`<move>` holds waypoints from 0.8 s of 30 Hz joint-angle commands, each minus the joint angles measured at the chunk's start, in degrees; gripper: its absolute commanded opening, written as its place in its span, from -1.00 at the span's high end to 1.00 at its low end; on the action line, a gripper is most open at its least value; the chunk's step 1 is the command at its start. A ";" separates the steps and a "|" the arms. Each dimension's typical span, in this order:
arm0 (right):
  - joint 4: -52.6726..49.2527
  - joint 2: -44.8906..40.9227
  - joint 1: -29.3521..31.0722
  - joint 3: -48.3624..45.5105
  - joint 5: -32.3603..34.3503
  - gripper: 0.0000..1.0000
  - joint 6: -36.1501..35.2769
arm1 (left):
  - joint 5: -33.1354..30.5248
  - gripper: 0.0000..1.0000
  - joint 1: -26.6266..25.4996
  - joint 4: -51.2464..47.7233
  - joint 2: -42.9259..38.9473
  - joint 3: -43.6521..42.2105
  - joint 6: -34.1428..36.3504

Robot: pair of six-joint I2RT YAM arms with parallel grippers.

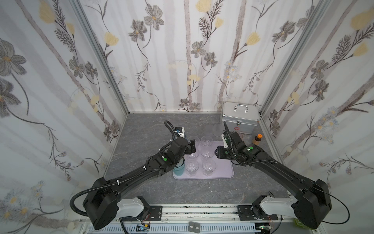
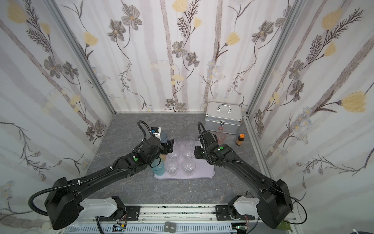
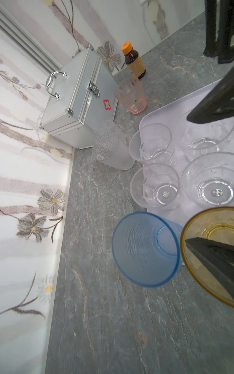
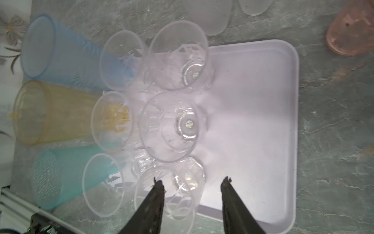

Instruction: Place the glasses into the tray

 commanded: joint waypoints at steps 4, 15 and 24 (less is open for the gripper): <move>4.93 3.33 1.05 -5.27 2.93 0.13 -0.20 | 0.10 -0.82 -2.00 2.25 3.44 2.46 -0.21; 9.51 6.44 8.28 -9.23 0.02 0.14 3.11 | -1.45 -0.83 -1.91 2.25 4.52 4.76 1.96; 5.60 2.58 -3.52 -2.19 2.52 0.14 -4.00 | -1.38 -0.83 -1.81 2.34 4.87 5.30 2.28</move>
